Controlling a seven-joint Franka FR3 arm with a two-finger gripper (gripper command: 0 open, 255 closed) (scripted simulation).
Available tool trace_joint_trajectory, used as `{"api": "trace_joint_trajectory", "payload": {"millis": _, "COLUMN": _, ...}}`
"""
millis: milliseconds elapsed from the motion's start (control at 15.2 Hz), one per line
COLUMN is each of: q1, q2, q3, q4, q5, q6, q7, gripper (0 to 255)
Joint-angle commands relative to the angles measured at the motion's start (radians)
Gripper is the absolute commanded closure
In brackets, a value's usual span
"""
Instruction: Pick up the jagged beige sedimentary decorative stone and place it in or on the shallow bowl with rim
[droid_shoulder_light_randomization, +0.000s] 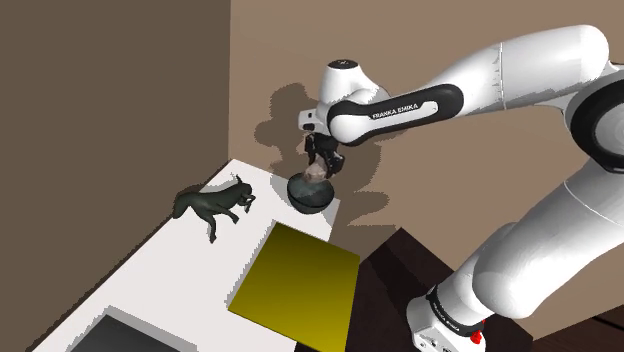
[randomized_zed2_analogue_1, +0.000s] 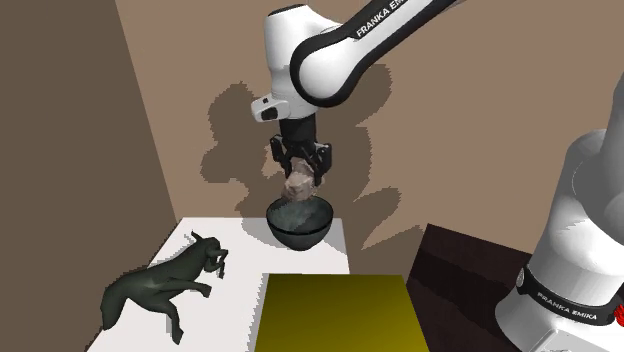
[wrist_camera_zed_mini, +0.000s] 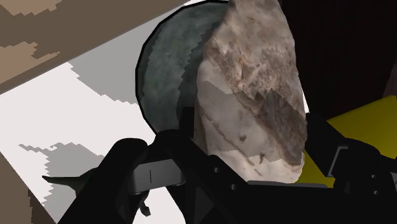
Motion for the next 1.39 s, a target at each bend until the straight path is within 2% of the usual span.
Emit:
{"api": "trace_joint_trajectory", "payload": {"millis": 0, "q1": 0.000, "q2": 0.015, "q3": 0.000, "q4": -0.012, "q5": -0.006, "q6": 0.027, "q7": 0.008, "gripper": 255}}
{"api": "trace_joint_trajectory", "payload": {"millis": 462, "q1": -0.001, "q2": 0.076, "q3": -0.002, "q4": -0.048, "q5": -0.031, "q6": 0.121, "q7": 0.035, "gripper": 255}}
{"api": "trace_joint_trajectory", "payload": {"millis": 990, "q1": -0.001, "q2": 0.076, "q3": -0.002, "q4": -0.048, "q5": -0.031, "q6": 0.121, "q7": 0.034, "gripper": 255}}
{"api": "trace_joint_trajectory", "payload": {"millis": 1056, "q1": -0.001, "q2": 0.076, "q3": -0.002, "q4": -0.047, "q5": -0.031, "q6": 0.121, "q7": 0.034, "gripper": 0}}
{"api": "trace_joint_trajectory", "payload": {"millis": 1320, "q1": -0.001, "q2": 0.076, "q3": -0.002, "q4": -0.047, "q5": -0.031, "q6": 0.121, "q7": 0.034, "gripper": 0}}
